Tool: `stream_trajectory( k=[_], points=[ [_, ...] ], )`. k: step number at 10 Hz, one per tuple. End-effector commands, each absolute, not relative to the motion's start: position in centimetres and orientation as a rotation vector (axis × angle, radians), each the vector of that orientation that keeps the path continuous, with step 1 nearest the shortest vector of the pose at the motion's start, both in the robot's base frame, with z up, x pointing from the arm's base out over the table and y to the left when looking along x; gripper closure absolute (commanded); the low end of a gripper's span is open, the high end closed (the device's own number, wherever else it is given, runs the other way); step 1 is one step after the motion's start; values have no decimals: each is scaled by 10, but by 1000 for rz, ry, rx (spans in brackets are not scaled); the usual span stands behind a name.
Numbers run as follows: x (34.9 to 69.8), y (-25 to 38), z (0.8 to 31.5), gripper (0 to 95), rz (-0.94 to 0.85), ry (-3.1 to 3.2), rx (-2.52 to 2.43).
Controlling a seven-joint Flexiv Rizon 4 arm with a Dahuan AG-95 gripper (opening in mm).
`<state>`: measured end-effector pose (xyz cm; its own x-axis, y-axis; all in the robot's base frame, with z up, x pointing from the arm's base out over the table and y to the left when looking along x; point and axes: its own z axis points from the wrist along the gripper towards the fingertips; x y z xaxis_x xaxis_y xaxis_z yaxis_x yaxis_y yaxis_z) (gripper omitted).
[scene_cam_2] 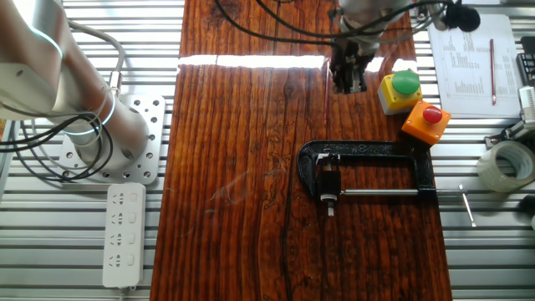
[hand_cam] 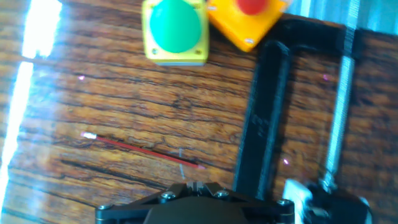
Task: Insert the pencil into the pencil sharpener
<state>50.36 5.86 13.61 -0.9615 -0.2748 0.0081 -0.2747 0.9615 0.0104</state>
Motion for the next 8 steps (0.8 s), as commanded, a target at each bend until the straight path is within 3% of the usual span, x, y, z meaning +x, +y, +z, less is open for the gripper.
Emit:
stream_trajectory(
  k=[1, 8],
  points=[
    [506, 66, 115, 950, -30, -3079, 669],
    [516, 79, 98, 950, -8, -2901, 1263]
  ],
)
